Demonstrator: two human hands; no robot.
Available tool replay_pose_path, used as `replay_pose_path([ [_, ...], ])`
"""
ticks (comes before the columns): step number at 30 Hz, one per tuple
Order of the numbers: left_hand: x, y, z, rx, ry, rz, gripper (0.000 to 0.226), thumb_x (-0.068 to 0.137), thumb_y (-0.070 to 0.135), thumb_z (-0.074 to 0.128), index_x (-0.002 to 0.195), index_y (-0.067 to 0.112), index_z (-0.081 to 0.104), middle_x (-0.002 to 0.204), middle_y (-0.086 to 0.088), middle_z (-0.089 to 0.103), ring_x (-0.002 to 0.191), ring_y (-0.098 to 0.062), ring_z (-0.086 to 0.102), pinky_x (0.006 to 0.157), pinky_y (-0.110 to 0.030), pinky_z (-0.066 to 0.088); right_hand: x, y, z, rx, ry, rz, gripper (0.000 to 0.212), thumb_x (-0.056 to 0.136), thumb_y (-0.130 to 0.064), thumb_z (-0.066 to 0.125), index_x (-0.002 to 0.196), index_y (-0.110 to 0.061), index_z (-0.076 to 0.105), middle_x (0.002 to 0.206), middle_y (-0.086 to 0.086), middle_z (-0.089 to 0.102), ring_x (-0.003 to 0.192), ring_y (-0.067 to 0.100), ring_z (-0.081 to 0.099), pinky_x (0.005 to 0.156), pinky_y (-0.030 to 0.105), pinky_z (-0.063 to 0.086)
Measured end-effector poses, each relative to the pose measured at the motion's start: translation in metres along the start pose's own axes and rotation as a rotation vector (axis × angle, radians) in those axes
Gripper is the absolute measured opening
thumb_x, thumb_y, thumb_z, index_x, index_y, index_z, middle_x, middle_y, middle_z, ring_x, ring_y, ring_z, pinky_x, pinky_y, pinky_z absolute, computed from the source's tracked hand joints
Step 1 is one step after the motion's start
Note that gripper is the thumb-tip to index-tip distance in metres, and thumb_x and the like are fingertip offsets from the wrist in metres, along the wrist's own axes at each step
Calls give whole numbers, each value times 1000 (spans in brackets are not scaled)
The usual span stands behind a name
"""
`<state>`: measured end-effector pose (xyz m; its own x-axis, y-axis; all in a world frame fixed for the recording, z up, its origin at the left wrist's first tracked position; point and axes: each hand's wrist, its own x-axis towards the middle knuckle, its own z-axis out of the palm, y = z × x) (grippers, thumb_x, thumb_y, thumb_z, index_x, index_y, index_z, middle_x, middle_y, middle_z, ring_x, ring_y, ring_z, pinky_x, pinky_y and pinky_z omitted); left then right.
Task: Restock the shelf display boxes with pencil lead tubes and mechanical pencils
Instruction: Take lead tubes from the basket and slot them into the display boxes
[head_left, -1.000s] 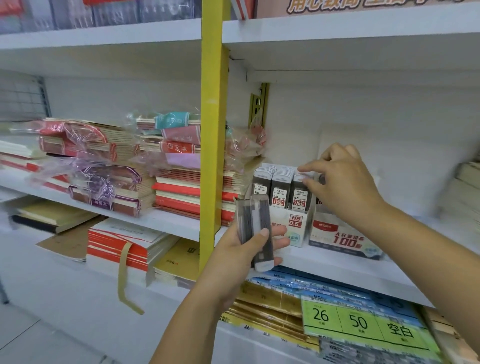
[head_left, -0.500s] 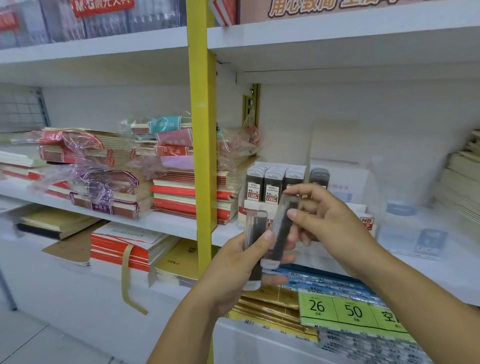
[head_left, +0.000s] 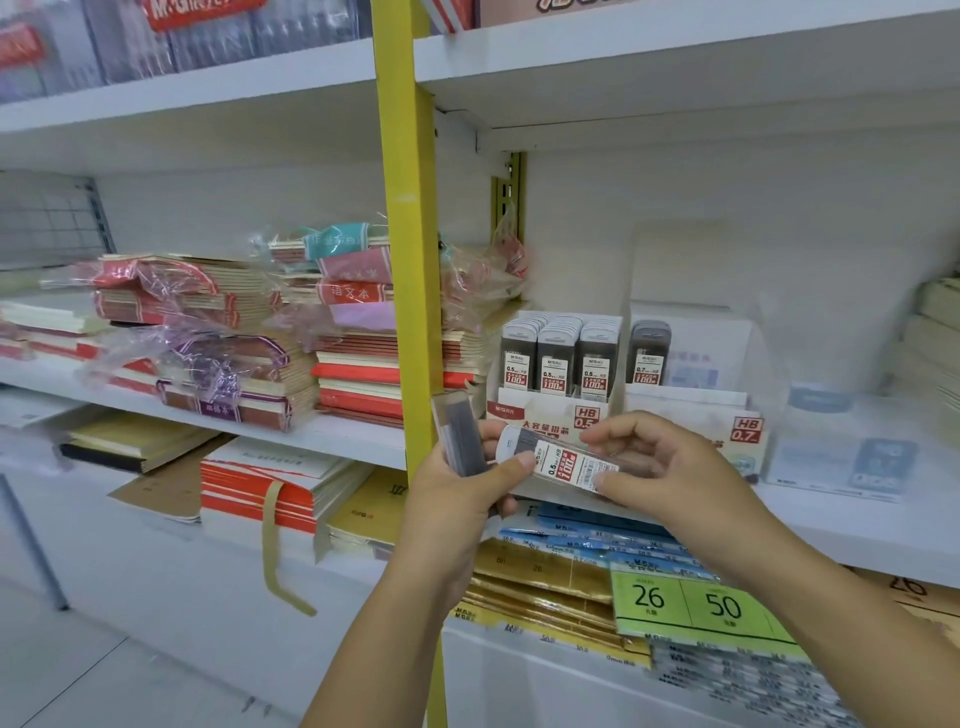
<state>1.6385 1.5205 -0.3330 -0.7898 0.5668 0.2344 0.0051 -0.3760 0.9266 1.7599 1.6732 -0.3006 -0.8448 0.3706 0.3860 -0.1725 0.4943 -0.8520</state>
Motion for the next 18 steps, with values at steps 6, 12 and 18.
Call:
replay_pose_path([
  [6, -1, 6, 6, 97, -60, 49, 26, 90, 24, 73, 115, 22, 65, 94, -2, 77, 73, -8, 70, 59, -19, 52, 4, -22, 1, -185, -110, -69, 45, 84, -11, 71, 103, -50, 61, 89, -15, 68, 73, 8, 66, 66, 29, 59],
  [12, -1, 10, 13, 64, -65, 40, 22, 106, 32, 42, 122, 23, 54, 97, -3, 77, 78, -12, 72, 58, -21, 54, 28, -56, -31, -115, 191, -262, 57, 85, -8, 68, 109, -56, 47, 107, -9, 65, 82, 4, 71, 60, 18, 56],
  [18, 3, 6, 9, 151, -42, 89, 15, 102, 33, 51, 109, 33, 65, 84, 2, 76, 73, -12, 74, 63, -21, 58, 61, -69, -40, -537, 273, -391, 30, 90, -22, 65, 108, -40, 48, 88, -16, 64, 75, -7, 60, 57, 9, 46],
])
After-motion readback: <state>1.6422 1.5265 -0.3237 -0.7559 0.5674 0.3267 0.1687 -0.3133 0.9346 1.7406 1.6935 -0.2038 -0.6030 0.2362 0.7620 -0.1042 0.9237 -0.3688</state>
